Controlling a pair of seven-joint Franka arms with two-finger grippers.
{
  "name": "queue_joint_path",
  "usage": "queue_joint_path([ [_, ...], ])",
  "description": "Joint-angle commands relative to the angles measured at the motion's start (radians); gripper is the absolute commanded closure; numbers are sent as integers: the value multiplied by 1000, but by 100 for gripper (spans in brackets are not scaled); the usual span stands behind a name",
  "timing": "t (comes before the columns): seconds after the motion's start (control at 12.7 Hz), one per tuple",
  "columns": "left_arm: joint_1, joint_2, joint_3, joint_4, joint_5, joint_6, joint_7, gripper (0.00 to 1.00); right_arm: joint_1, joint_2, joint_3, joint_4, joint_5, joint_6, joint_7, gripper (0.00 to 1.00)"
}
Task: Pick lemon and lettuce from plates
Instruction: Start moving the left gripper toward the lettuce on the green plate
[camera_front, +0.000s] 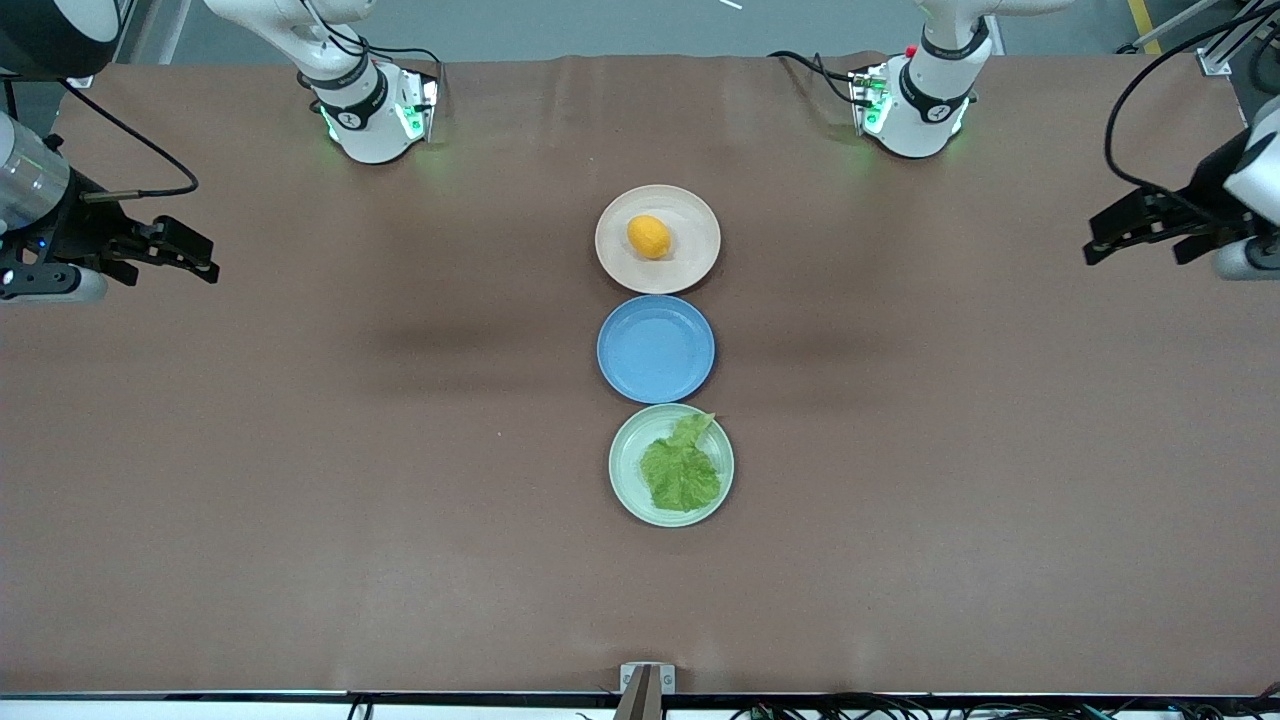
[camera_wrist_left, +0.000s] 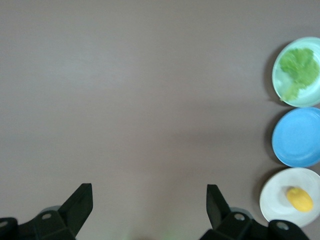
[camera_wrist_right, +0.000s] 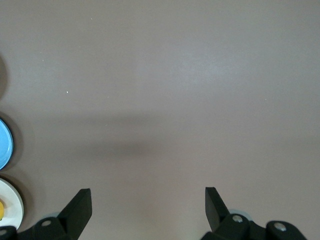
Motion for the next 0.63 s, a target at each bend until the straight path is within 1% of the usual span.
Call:
queue_joint_path([
  [0.0, -35, 108, -40, 18, -80, 8, -43, 0, -34, -13, 10, 9, -4, -1, -11, 0],
  [0.08, -53, 154, -59, 18, -106, 42, -92, 0, -34, 8, 11, 18, -6, 1, -5, 0],
  [0.16, -77, 197, -71, 18, -124, 101, -141, 0, -36, 9, 12, 30, -6, -1, -14, 0],
  [0.31, -157, 279, -74, 18, -128, 242, -268, 0, -30, 10, 12, 37, -6, 7, -15, 0],
  [0.39, -191, 318, -74, 19, -135, 311, -339, 0, -27, 33, 13, 37, -6, 10, -15, 0],
  [0.55, -258, 386, -74, 21, -155, 461, -486, 0, -19, 142, 16, 73, -15, 0, -20, 0],
])
